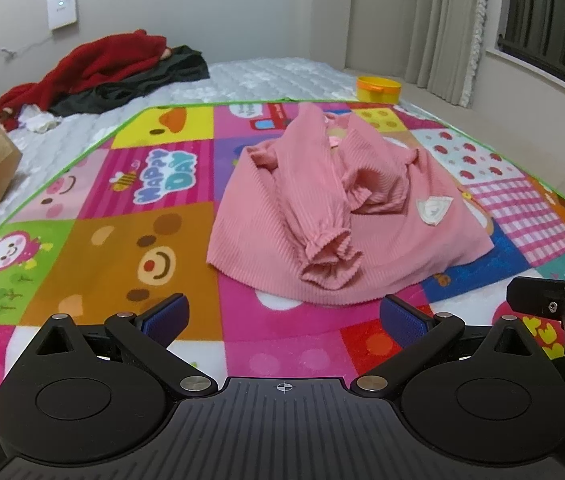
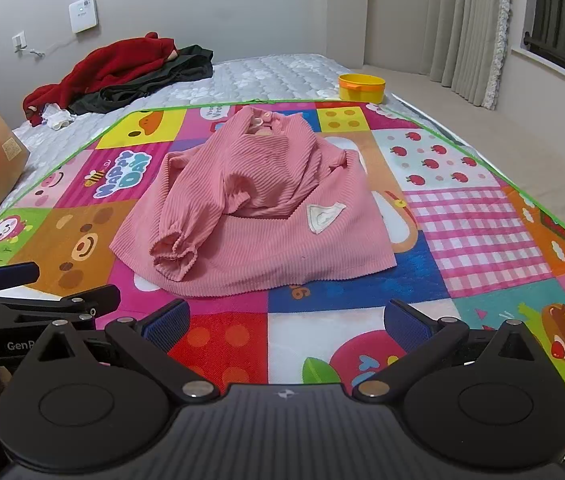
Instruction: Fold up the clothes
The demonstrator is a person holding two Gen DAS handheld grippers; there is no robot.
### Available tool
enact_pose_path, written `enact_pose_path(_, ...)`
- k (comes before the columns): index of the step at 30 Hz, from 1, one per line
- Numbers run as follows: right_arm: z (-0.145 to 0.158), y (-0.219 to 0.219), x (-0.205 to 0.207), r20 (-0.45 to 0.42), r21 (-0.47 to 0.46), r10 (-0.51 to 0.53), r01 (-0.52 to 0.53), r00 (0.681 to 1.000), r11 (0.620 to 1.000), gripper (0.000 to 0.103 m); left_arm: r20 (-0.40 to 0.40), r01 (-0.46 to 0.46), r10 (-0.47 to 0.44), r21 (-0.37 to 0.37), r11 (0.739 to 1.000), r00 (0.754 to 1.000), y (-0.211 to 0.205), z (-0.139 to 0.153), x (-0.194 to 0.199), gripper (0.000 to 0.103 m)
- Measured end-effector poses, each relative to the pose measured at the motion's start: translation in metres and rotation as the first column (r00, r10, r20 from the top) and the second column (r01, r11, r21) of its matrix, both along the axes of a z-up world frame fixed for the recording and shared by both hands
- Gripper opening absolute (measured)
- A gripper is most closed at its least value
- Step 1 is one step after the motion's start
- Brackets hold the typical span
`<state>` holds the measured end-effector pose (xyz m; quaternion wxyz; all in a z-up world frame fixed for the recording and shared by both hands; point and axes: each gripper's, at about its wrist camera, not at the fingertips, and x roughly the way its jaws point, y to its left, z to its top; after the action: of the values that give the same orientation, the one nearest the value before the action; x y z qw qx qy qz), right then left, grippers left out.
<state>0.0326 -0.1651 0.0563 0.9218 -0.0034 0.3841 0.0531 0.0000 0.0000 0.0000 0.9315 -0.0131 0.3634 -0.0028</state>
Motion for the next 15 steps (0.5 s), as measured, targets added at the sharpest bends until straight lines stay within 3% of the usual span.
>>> enact_pose_path(15,-0.0001,-0.0021,0.0001,-0.001,0.010,-0.002,0.002,1.000,1.000,0.103,-0.002,-0.003,0.003,0.013,1.000,1.000,-0.0062,-0.0025,-0.0014,0.103)
